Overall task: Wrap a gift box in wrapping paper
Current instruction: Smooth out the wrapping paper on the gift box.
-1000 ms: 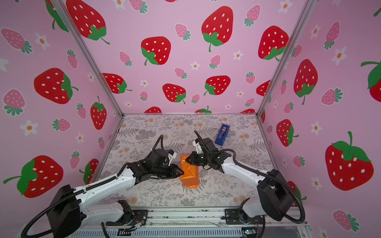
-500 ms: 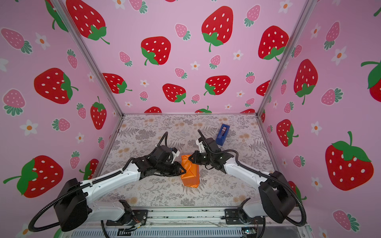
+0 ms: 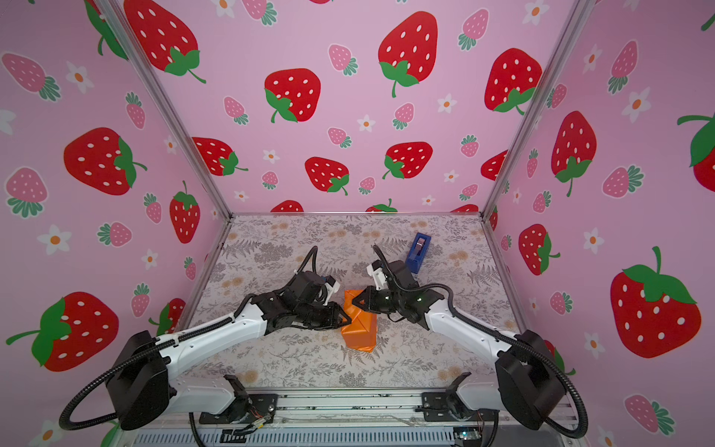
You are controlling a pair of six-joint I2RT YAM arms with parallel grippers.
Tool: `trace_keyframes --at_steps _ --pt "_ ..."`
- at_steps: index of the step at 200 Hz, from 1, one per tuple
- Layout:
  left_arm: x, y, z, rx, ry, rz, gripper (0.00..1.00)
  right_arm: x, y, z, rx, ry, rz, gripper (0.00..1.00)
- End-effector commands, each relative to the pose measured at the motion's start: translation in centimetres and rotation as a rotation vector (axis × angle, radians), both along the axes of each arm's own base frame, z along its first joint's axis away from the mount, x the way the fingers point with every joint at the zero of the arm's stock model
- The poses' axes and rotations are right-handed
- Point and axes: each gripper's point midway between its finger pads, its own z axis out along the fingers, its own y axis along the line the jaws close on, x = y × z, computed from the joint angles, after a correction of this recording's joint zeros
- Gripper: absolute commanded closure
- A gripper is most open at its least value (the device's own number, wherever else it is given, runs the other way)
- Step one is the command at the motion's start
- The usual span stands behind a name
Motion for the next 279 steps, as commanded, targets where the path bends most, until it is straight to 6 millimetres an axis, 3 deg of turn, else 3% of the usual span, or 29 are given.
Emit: trace_keyframes --at_steps 1,21,42,79,119,178,217,250,279 --pt "-1.3 1.9 -3.0 0.113 0.067 0.005 0.68 0.1 -2.1 -2.9 -0.149 0.024 -0.041 0.87" --pt "-0.4 2.0 -1.6 0.101 0.019 0.025 0.66 -0.1 -3.1 -4.5 -0.224 0.041 -0.027 0.87" --pt "2.1 2.5 0.5 0.074 -0.039 0.080 0.62 -0.7 -3.5 -5.6 -0.249 0.058 -0.017 0.87" --pt "6.8 2.6 2.9 0.027 -0.097 0.119 0.59 -0.9 -3.6 -6.0 -0.236 0.069 -0.016 0.87" --pt "9.3 0.8 3.6 -0.005 -0.116 0.090 0.58 -1.0 -3.5 -5.8 -0.231 0.071 -0.014 0.87" --pt "9.5 0.5 0.9 0.055 -0.069 0.080 0.62 -1.0 -3.6 -5.7 -0.231 0.071 -0.021 0.87" --pt "9.1 0.6 0.3 0.071 -0.070 0.071 0.74 -1.0 -3.6 -5.8 -0.231 0.073 -0.024 0.88" --pt "9.2 0.6 0.9 0.071 -0.086 0.068 0.87 -0.9 -3.6 -5.9 -0.234 0.073 -0.026 0.88" --pt "9.2 0.7 2.1 0.083 -0.117 0.063 0.89 -1.0 -3.6 -6.1 -0.235 0.076 -0.025 0.88"
